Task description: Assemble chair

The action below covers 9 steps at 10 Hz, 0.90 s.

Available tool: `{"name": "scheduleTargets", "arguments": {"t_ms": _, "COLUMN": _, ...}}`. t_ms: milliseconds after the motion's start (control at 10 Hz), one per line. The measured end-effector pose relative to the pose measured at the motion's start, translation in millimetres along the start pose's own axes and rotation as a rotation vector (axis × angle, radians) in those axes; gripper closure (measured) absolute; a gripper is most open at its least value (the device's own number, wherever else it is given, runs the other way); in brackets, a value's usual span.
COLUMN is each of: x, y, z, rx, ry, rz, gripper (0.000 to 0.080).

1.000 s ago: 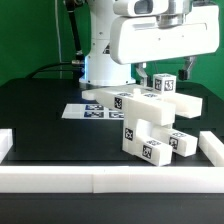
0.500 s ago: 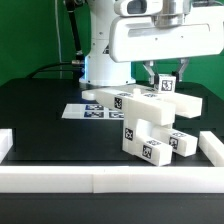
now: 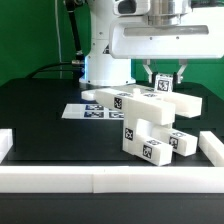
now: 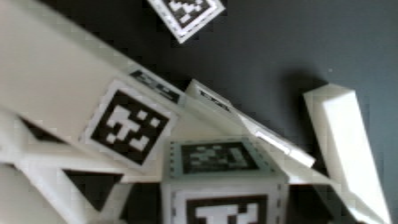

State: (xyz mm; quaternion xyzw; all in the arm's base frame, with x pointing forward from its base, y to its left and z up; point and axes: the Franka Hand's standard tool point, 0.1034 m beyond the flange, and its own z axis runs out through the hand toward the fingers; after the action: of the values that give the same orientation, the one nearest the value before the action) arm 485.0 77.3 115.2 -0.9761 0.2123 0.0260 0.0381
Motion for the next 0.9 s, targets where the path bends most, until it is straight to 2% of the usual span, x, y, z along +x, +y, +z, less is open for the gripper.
{"name": "scheduleTargets", "arguments": {"t_ms": 700, "x": 1.2, "y": -2.3, "z": -0.3, "rx": 0.023, "ry": -0.002, "rz": 0.527, "gripper": 0.0512}}
{"name": "scheduleTargets", "arguments": {"t_ms": 800, "x": 1.1, "y": -2.3, "z": -0.1, "rx": 0.023, "ry": -0.003, "rz": 0.540, "gripper": 0.0434}}
{"name": "scheduleTargets", "arguments": {"t_ms": 900, "x": 1.1, "y": -2.3, "z": 0.0, "rx": 0.023, "ry": -0.003, "rz": 0.536, "gripper": 0.0434}}
